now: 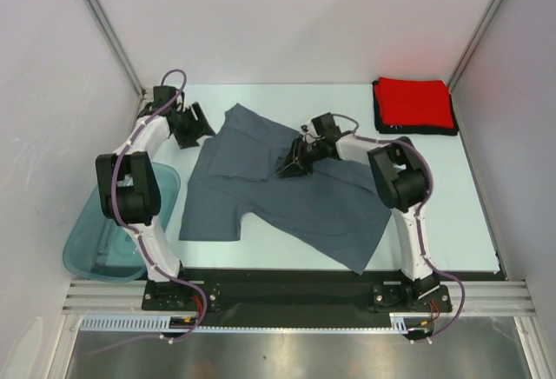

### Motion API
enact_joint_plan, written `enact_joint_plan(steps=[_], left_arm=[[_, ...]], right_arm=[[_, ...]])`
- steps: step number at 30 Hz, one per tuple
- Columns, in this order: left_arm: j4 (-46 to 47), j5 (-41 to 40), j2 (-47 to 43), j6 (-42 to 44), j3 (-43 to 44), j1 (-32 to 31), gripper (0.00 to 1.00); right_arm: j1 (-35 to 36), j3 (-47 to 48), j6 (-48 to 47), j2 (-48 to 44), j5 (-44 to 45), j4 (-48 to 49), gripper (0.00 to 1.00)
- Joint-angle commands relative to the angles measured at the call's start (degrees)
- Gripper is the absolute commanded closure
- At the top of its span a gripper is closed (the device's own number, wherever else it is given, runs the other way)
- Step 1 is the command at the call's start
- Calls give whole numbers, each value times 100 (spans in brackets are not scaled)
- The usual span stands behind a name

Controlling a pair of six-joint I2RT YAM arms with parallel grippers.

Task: Fold and stack the t-shirts
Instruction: Fold the tshirt

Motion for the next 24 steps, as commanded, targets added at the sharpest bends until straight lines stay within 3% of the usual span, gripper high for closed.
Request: enact_joint_plan(steps=[1, 8, 14, 24], left_arm=[[1094, 634, 396, 20, 507, -67, 29], [2466, 398, 1449, -410, 1289, -260, 29], [2686, 188, 2565, -1174, 2468, -313, 33], [2309, 319, 3692, -1465, 3866, -470, 33]], right_arm=[[-431, 150, -1050, -1107, 139, -1445, 70], [-1503, -939, -1605, -2312, 193, -1888, 70], [-2172, -1739, -1859, -3078, 149, -1950, 70], [-2831, -2320, -2062, -3509, -53, -1818, 70]])
